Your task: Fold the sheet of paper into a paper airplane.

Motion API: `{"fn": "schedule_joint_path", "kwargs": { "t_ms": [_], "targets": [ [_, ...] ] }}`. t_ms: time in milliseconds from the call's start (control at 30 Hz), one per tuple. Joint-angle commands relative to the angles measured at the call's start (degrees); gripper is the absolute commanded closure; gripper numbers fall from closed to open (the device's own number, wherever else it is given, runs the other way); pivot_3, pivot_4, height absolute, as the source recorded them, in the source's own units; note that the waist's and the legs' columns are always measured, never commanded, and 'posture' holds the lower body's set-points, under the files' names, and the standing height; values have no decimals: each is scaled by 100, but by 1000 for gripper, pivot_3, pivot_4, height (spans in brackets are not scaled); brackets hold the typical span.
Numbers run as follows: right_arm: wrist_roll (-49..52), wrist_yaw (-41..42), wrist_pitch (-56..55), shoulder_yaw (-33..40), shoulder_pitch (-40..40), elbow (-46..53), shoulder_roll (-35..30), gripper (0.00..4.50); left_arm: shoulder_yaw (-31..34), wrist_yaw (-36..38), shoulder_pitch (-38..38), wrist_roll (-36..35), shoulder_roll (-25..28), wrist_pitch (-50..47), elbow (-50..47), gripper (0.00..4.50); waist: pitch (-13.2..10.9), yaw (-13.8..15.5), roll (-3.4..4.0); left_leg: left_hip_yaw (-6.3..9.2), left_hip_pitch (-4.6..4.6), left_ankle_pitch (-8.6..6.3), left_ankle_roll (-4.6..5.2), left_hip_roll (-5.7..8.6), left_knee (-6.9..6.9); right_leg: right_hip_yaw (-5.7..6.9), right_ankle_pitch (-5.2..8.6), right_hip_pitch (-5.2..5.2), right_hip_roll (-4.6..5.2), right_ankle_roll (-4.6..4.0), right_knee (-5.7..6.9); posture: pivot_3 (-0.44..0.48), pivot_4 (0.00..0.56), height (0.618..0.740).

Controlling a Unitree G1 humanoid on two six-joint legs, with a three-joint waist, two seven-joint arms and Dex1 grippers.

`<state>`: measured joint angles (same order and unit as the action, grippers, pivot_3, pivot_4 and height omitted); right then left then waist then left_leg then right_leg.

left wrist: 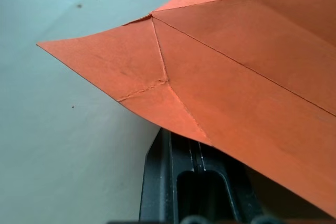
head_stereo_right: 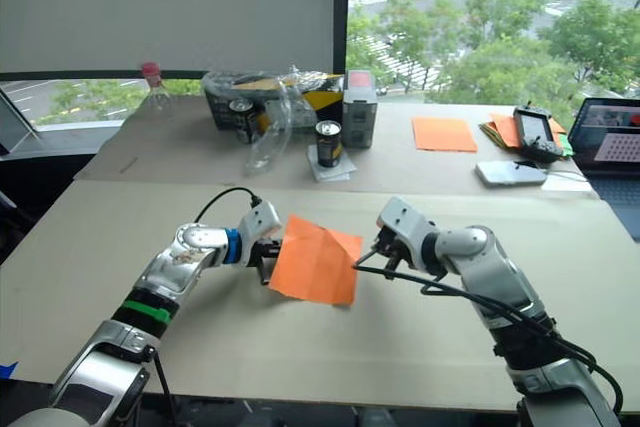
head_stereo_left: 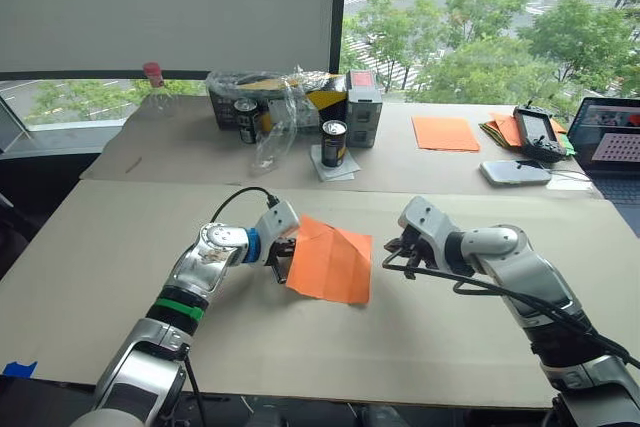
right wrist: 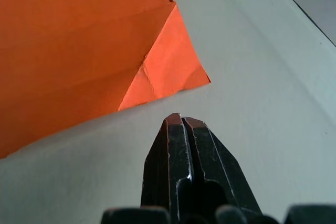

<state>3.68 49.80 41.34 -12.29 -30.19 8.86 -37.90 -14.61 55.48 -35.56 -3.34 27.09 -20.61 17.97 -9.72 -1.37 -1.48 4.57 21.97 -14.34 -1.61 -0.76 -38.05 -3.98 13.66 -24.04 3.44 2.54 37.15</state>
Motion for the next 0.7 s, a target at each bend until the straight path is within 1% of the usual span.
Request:
{"fn": "schedule_joint_path", "kwargs": {
  "t_ms": [33, 133, 267, 400, 533, 700],
  "targets": [
    [75, -33, -57, 91, -44, 85, 1, 4481, -88, 64, 574, 105, 320, -499, -267, 4500, 1, -80, 1, 0, -1, 0, 0, -1, 0, 0, 0, 0, -1, 0, 2, 0, 150, 730],
    [62, -45, -105, 49, -101, -14, 67, 4481, 12, 65, 879, -9, 507, -799, -822, 4500, 3, -171, 3, 0, -11, 0, 0, -7, 4, -1, 0, 2, -6, 0, 6, 0, 150, 730],
    [37, -26, -182, -6, -174, -150, 127, 4481, 114, 173, 1116, -362, 568, -1285, -1556, 4500, 5, -208, 7, 0, -13, 0, 0, -8, 8, -1, 1, 2, -8, 0, 7, 0, 150, 730],
    [19, 1, -231, -45, -235, -239, 163, 4481, 294, 526, 1414, -877, 1018, -1933, -2467, 4500, 5, -211, 7, 0, -1, 0, 0, -7, 8, -2, 1, -5, -5, 1, 4, 0, 150, 730],
    [9, 0, -281, -69, -232, -298, 192, 4481, 567, 758, 1617, -1176, 1523, -2050, -2778, 4500, 4, -220, 7, 1, 2, 0, 0, -8, 8, -1, 1, -10, -6, 1, 3, 0, 150, 730],
    [11, 18, -295, -110, -249, -333, 245, 4481, 730, 655, 1621, -1101, 1905, -1865, -2498, 4500, 4, -206, 7, 1, 1, 0, 0, -7, 8, 0, 1, -9, -6, 1, 5, 0, 150, 730]
  ]
}}
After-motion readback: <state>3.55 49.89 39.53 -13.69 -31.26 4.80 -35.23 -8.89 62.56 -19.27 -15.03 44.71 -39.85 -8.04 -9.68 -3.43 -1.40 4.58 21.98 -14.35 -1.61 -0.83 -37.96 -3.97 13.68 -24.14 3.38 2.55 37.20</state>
